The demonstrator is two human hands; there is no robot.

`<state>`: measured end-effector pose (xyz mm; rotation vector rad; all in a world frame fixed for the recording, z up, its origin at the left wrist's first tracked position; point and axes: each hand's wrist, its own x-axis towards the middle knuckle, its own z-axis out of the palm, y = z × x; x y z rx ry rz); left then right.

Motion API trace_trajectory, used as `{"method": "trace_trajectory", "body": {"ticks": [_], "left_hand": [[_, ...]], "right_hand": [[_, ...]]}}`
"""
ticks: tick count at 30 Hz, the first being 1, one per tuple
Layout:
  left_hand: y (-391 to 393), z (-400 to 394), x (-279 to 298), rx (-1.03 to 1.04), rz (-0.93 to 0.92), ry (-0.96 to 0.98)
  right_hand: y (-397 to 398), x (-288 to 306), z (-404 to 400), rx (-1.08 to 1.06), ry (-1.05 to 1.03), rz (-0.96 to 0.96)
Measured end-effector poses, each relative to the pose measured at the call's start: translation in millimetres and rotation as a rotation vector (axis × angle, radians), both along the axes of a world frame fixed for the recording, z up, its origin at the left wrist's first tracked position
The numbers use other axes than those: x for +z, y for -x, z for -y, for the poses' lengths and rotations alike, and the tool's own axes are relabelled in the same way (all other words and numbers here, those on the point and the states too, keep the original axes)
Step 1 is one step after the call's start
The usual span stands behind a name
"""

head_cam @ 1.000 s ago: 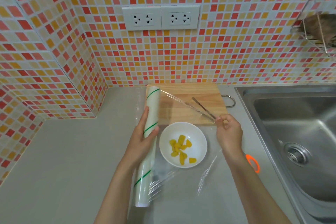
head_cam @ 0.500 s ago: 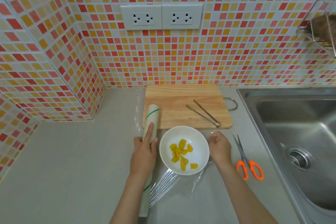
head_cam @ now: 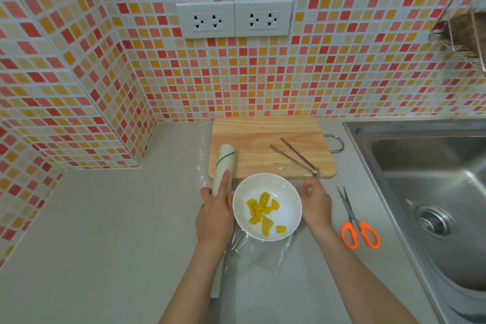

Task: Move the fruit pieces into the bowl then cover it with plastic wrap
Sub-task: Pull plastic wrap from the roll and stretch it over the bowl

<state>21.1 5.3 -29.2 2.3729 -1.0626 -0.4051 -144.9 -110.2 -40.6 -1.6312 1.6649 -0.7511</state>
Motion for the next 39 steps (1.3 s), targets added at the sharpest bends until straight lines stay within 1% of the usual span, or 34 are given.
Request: {"method": "trace_trajectory", "body": {"ticks": [4,7,8,9,11,12,13,14,15,16,17,20,22,27,29,31,32,33,36,37,39], "left_hand": [[-0.6,-0.5,1.3,-0.001,-0.028,0.010],[-1.0,-1.7,2.1,-0.001,-0.036,0.021],[-0.6,-2.0,2.7,-0.004,-0.036,0.022],[-0.2,-2.3,3.3,-0.007,-0.038,0.021],[0.2,-2.3,4.0,-0.007,-0.041,0.017],[0.2,-2.2,4.0,-0.008,-0.041,0.016],[0.1,-1.8,4.0,-0.009,-0.038,0.015],[-0.2,-1.4,3.8,-0.007,-0.035,0.013],[-0.1,-1.1,3.3,-0.004,-0.032,0.008],[0.1,-1.1,2.7,-0.001,-0.030,0.003],[0.3,-1.5,2.0,0.000,-0.028,0.002],[0.0,-1.5,0.8,0.007,-0.024,-0.003],[0.2,0.0,0.3,0.016,-0.014,-0.020],[1.2,-0.3,-0.1,0.021,-0.009,-0.043],[1.5,-0.4,0.6,0.024,-0.016,-0.043],[2.1,0.0,2.1,0.022,-0.013,-0.040],[2.6,-0.1,2.4,0.021,-0.010,-0.039],[2.9,-0.3,2.5,0.021,-0.010,-0.040],[2.6,-0.6,2.1,0.030,-0.026,-0.034],[2.6,-0.7,1.9,0.031,-0.027,-0.030],[3.2,-0.6,1.4,0.028,-0.024,-0.022]], "right_hand": [[2.1,-2.9,-7.7,0.068,0.078,-0.144],[5.2,-0.7,-2.3,0.136,0.068,-0.229],[8.3,1.8,1.3,0.129,0.063,-0.233],[12.0,5.6,5.3,0.100,0.089,-0.205],[19.6,17.0,11.3,0.026,0.250,-0.073],[20.3,25.6,12.8,0.037,0.329,0.021],[18.5,34.8,14.1,0.109,0.350,0.143],[13.8,43.5,14.2,0.221,0.306,0.271],[7.2,49.6,12.7,0.335,0.205,0.382],[0.8,51.1,10.0,0.422,0.087,0.450],[-4.9,47.8,6.7,0.460,-0.010,0.473],[-12.0,27.3,-2.3,0.445,-0.172,0.446],[-11.1,18.4,-1.8,0.411,-0.259,0.467],[-9.7,9.5,2.8,0.366,-0.550,0.661],[-7.8,6.1,4.1,0.376,-0.591,0.669],[-8.2,8.2,6.8,0.378,-0.549,0.608],[-9.3,11.0,7.9,0.345,-0.487,0.579],[-11.0,13.2,8.5,0.274,-0.396,0.568],[-5.8,23.4,7.5,-0.083,-0.060,0.638],[-1.4,27.7,3.9,-0.167,0.024,0.679],[3.0,33.7,-12.6,-0.255,0.098,0.774]]}}
